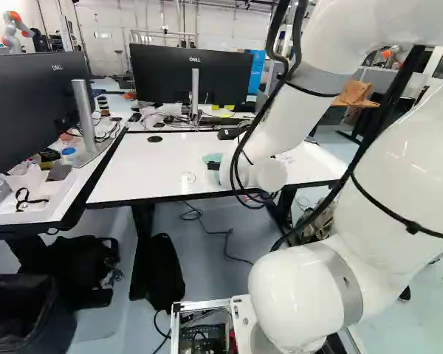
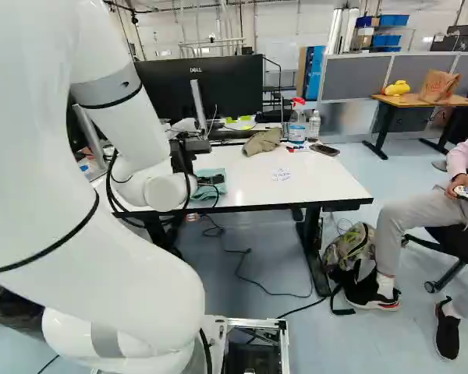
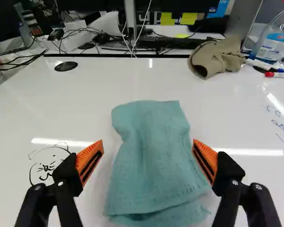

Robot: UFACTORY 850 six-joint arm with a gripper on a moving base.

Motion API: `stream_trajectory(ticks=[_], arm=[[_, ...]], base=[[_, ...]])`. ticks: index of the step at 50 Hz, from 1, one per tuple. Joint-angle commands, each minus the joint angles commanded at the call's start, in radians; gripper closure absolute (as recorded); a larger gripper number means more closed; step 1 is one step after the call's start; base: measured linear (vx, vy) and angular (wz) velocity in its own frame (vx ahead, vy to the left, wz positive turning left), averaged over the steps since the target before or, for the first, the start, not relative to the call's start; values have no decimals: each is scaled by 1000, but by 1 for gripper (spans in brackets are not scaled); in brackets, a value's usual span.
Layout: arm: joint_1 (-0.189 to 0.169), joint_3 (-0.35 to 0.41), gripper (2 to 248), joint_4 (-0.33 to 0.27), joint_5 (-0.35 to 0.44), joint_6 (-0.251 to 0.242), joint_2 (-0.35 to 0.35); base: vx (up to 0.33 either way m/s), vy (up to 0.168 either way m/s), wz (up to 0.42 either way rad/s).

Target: Clean the table with the green towel

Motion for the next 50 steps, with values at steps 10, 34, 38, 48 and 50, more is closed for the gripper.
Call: stream_trajectory(ticks=[10, 34, 38, 48, 50], arm=[[-4, -2, 3, 0, -59, 0, -3], [-39, -64, 3, 0, -135, 0, -64], [-39, -64, 3, 0, -135, 0, -64], [-39, -64, 64, 0, -135, 0, -64], [-39, -64, 64, 0, -135, 0, -64]], base=[[0, 0, 0], [0, 0, 0], [0, 0, 0], [0, 0, 0], [0, 0, 0]])
